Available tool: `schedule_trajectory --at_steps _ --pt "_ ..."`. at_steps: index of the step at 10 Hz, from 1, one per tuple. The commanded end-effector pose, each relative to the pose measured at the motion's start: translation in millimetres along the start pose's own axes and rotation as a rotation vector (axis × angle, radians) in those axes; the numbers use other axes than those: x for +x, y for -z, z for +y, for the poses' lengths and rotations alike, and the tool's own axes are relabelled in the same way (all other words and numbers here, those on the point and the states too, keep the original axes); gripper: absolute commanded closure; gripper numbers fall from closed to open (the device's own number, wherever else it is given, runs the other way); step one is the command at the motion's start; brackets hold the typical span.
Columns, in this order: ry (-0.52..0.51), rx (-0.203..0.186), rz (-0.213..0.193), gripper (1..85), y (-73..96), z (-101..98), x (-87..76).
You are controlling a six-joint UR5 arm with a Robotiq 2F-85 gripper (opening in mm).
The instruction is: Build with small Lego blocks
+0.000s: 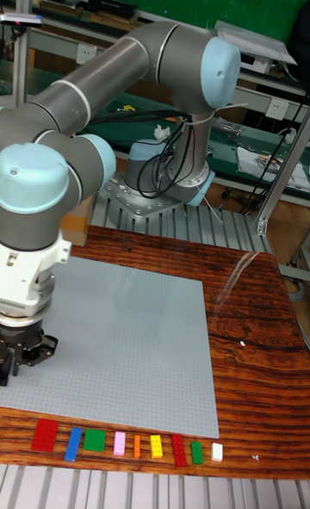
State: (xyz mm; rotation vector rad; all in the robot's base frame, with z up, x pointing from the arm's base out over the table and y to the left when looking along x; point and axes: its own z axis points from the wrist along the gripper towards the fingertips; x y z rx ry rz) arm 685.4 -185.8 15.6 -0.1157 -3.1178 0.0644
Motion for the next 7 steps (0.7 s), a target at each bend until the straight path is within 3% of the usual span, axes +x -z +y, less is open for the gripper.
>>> schedule_trajectory --at_steps 1,4,6,7 --pt "-0.012 0.017 -0.004 69.7 5.1 16.4 -2.2" --pt "0.058 0.017 0.029 71.3 9.3 12.1 4.2" --pt "0.124 0.004 0.05 54.3 12.7 -3.7 10.1" --pt "0.134 -0.009 0.043 51.3 9.1 -6.1 10.7"
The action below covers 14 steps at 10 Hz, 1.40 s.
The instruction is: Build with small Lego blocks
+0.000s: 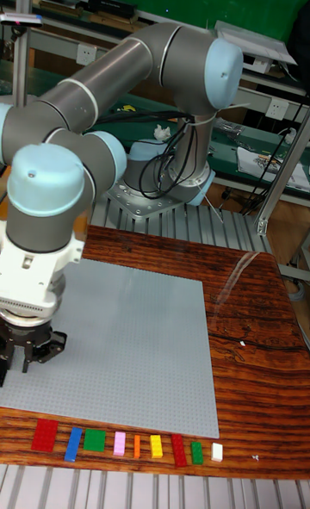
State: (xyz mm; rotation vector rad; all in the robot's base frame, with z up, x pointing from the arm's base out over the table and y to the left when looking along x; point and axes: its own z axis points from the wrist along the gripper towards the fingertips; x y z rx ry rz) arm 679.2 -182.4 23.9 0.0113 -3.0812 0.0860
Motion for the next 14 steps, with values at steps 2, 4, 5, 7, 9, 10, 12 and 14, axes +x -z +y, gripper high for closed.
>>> schedule_trajectory --at_steps 2,4,5,7,9,10,12,14 --pt "0.07 -0.042 -0.024 46.7 -6.0 -12.9 1.4" --pt "0.084 -0.069 -0.061 44.7 -14.1 -17.0 -3.5" --pt "0.097 -0.07 -0.065 43.0 -16.4 -21.7 -3.7" --pt "0.104 -0.073 -0.067 42.7 -15.5 -27.0 -4.3" --pt "0.12 -0.081 -0.071 41.7 -16.3 -30.8 -3.5" --pt "0.12 -0.087 -0.076 40.7 -16.8 -30.2 -4.0" --pt "0.12 -0.093 -0.079 40.7 -17.5 -29.9 -3.1" --pt "0.121 -0.099 -0.083 40.7 -17.4 -28.6 -3.6"
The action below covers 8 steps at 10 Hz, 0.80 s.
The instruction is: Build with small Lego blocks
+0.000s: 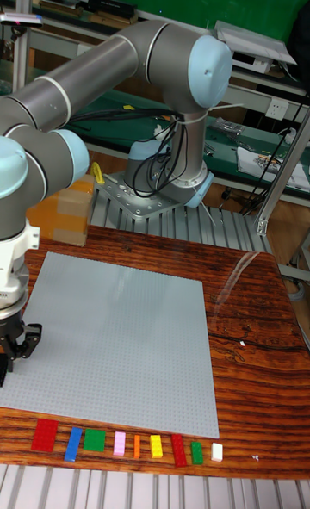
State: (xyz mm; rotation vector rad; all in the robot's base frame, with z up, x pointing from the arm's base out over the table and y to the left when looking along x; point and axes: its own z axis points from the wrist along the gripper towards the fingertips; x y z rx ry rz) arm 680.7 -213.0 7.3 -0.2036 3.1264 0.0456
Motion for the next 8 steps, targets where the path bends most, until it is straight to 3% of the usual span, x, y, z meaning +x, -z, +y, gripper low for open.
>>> schedule_trajectory --at_steps 1,8 --pt "-0.002 -0.024 -0.02 40.7 0.2 2.3 -2.3" --pt "0.018 -0.047 -0.045 41.0 -3.3 -0.3 -2.5"
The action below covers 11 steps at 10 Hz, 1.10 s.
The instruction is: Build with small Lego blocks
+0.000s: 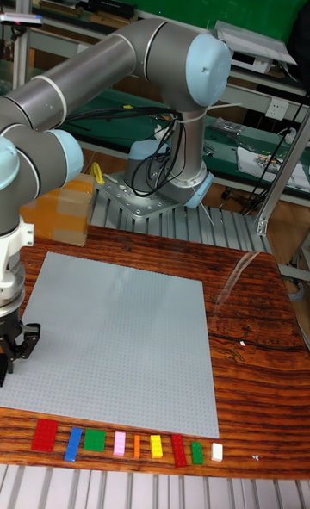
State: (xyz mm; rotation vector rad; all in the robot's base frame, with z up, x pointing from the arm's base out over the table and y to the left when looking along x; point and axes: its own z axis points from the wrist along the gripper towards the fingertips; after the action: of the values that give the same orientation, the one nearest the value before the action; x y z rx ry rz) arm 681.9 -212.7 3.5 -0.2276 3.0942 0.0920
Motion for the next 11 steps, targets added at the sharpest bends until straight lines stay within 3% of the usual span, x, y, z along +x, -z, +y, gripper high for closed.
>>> schedule_trajectory --at_steps 1,11 --pt "0.007 -0.024 -0.017 41.0 0.4 -1.0 -1.2" --pt "0.001 -0.054 -0.043 41.3 -0.1 3.1 -6.3"
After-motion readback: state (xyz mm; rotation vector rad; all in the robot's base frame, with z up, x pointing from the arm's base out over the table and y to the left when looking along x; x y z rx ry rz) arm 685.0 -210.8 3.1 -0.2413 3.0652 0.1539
